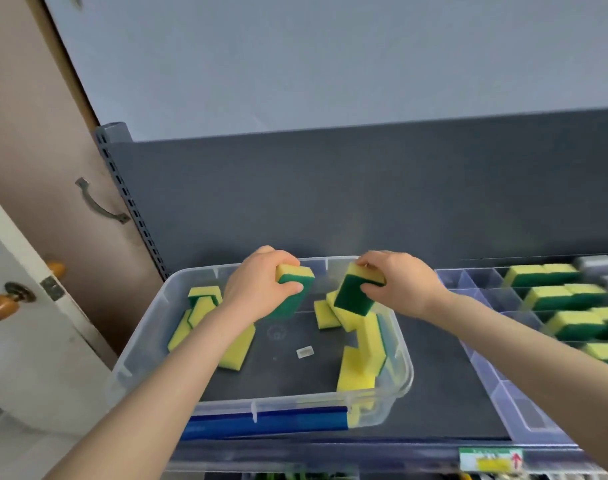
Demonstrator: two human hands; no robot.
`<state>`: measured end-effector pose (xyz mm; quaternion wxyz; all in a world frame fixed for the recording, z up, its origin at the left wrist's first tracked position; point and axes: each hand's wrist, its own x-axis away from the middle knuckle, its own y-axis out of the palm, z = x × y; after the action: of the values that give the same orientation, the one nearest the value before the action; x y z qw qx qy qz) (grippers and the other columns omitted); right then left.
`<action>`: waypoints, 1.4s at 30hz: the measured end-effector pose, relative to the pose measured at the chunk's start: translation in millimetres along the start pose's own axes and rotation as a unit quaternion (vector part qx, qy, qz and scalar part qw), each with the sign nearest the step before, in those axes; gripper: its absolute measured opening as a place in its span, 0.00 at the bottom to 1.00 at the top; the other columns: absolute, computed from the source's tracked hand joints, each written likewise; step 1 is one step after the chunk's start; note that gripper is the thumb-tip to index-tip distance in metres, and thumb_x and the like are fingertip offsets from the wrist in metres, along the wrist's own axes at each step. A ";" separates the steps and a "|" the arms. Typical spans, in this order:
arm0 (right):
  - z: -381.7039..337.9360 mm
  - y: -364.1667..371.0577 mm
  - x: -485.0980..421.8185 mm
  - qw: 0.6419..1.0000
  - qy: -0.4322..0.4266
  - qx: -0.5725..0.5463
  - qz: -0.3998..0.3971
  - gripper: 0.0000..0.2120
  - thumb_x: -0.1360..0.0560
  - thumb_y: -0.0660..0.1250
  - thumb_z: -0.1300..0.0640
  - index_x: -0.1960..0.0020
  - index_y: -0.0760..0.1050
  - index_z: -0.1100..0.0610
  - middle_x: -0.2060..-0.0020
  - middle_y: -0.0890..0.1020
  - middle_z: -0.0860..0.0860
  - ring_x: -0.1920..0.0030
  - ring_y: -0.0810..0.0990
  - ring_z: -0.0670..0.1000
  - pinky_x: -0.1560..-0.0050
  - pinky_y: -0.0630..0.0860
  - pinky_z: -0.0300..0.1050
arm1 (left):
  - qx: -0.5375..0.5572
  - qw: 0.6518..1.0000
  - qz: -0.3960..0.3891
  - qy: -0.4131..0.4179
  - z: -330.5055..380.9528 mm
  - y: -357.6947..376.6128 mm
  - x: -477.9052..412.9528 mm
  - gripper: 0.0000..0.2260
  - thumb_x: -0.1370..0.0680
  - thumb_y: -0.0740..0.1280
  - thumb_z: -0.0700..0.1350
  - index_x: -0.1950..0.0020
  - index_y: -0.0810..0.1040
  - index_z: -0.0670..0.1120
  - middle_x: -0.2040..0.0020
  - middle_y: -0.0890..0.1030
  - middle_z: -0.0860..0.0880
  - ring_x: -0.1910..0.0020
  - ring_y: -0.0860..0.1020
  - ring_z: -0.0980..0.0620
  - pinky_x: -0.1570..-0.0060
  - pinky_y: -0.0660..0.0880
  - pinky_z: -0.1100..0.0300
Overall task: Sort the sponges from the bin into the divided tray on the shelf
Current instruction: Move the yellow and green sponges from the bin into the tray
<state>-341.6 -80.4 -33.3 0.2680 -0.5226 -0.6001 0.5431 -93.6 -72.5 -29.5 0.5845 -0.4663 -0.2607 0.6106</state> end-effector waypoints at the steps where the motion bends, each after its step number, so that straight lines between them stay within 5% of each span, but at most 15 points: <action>1: 6.6 -10.9 3.6 1.000 0.003 -0.006 0.012 0.16 0.29 0.65 0.50 0.41 0.72 0.46 0.49 0.80 0.45 0.52 0.77 0.52 0.58 0.73 0.43 | 0.000 1.000 0.006 0.011 11.8 -0.4 -3.5 0.13 0.29 0.72 0.53 0.46 0.77 0.59 0.52 0.73 0.59 0.54 0.75 0.55 0.56 0.73 0.56; 15: 140.4 -113.2 83.7 0.997 0.062 0.028 0.048 0.17 0.29 0.67 0.47 0.41 0.72 0.43 0.53 0.80 0.44 0.58 0.74 0.49 0.61 0.72 0.42 | 0.017 0.996 0.020 0.086 191.5 49.8 -28.2 0.12 0.29 0.70 0.56 0.47 0.76 0.62 0.55 0.74 0.61 0.59 0.72 0.60 0.68 0.64 0.63; 29: 281.5 -157.0 196.6 0.989 0.130 0.063 -0.013 0.19 0.29 0.68 0.48 0.39 0.73 0.45 0.47 0.81 0.47 0.49 0.78 0.54 0.52 0.76 0.48 | 0.083 0.985 -0.071 0.134 334.2 163.6 -4.0 0.13 0.28 0.72 0.53 0.45 0.77 0.57 0.48 0.76 0.60 0.52 0.75 0.60 0.56 0.72 0.63; 37: 325.3 -155.0 233.2 0.990 0.114 0.041 -0.067 0.17 0.30 0.70 0.51 0.41 0.75 0.47 0.50 0.82 0.47 0.56 0.75 0.49 0.55 0.74 0.43 | 0.135 0.977 -0.120 0.116 373.6 208.9 14.9 0.13 0.29 0.72 0.53 0.45 0.76 0.58 0.45 0.77 0.60 0.47 0.75 0.60 0.50 0.73 0.62; 42: 337.5 -136.0 242.6 0.990 0.084 0.057 -0.095 0.18 0.29 0.69 0.52 0.40 0.73 0.47 0.46 0.80 0.45 0.47 0.77 0.51 0.57 0.66 0.39 | 0.136 0.975 -0.140 0.104 380.3 233.3 29.6 0.13 0.28 0.72 0.52 0.45 0.75 0.57 0.45 0.76 0.61 0.45 0.75 0.60 0.47 0.74 0.61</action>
<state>-762.6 35.4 -56.2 0.3970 -0.4905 -0.5910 0.5026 -532.4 -0.1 -75.6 0.7460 -0.4025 -0.1755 0.5006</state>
